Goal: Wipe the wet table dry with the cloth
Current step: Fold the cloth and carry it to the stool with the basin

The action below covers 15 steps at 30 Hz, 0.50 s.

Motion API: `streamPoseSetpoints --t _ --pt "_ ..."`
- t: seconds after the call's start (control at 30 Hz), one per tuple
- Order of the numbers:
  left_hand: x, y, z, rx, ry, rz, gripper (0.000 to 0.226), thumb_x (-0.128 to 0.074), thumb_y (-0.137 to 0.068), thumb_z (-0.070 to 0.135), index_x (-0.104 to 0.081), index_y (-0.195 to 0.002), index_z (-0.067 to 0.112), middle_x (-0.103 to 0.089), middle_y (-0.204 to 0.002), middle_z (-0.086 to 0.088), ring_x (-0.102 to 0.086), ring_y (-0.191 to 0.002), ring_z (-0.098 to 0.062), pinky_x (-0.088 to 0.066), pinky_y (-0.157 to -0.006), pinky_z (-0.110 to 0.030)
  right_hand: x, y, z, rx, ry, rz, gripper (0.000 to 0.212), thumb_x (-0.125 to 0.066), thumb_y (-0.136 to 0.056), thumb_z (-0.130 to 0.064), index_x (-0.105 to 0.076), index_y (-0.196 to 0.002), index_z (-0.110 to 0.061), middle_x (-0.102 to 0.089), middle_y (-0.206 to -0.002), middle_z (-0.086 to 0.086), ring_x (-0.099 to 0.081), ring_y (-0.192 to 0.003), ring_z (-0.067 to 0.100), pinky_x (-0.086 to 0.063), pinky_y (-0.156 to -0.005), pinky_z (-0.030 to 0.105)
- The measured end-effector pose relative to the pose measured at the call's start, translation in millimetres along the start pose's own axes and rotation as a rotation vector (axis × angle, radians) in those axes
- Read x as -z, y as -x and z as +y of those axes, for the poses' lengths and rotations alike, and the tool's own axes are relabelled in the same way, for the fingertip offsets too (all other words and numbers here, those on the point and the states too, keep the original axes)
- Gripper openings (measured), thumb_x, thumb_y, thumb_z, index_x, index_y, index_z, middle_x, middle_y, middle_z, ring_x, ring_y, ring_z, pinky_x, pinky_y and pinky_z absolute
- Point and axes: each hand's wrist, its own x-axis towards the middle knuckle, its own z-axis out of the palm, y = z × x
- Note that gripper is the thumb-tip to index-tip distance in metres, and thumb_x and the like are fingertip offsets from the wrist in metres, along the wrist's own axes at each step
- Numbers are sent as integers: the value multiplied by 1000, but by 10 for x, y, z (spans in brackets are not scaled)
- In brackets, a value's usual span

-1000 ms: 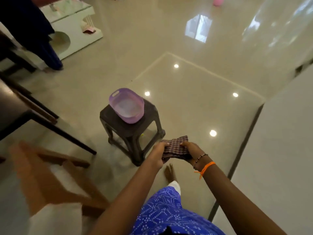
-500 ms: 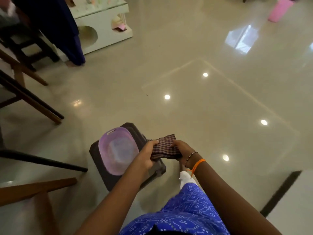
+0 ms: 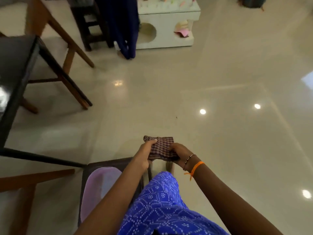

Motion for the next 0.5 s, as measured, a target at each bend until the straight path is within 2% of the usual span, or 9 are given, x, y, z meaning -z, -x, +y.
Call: streamPoseSetpoints --t 0.1,0.2,0.37,0.43,0.5 --pt "89 -407 469 7 132 82 19 -54 -88 24 -61 -75 12 -65 -70 -5 -59 -66 -17 -47 -57 -25 -260 -505 -528 16 183 -62 22 -40 -88 5 -57 -76 -3 -60 -83 15 -56 -71 23 -47 -66 32" --pt "238 -815 988 8 265 155 21 -48 -91 22 -58 -75 13 -64 -65 -4 -56 -63 -16 -45 -47 -20 -668 -1052 -1069 5 358 -128 17 -40 -88 5 -56 -91 0 -58 -91 16 -54 -76 23 -45 -69 33" --pt "619 -1262 1864 -30 424 283 11 -47 -92 18 -55 -89 12 -61 -77 -6 -57 -69 -17 -45 -55 -28 -1549 -1736 -1882 -21 661 -253 19 -41 -89 6 -53 -99 -6 -55 -101 12 -51 -95 25 -44 -74 33" --pt "799 -1344 2146 -32 476 345 9 -49 -91 17 -54 -95 11 -61 -82 -6 -58 -74 -18 -46 -57 -29 -1906 -1932 -2126 -28 753 -316 19 -41 -90 6 -52 -101 -5 -56 -95 11 -53 -90 25 -45 -69 29" --pt "998 -1343 2348 -49 553 381 13 -50 -90 15 -52 -102 11 -61 -87 -6 -57 -77 -18 -47 -59 -29 -2271 -2090 -2280 -55 838 -393 21 -40 -90 7 -55 -92 -7 -57 -84 6 -53 -77 19 -43 -62 27"
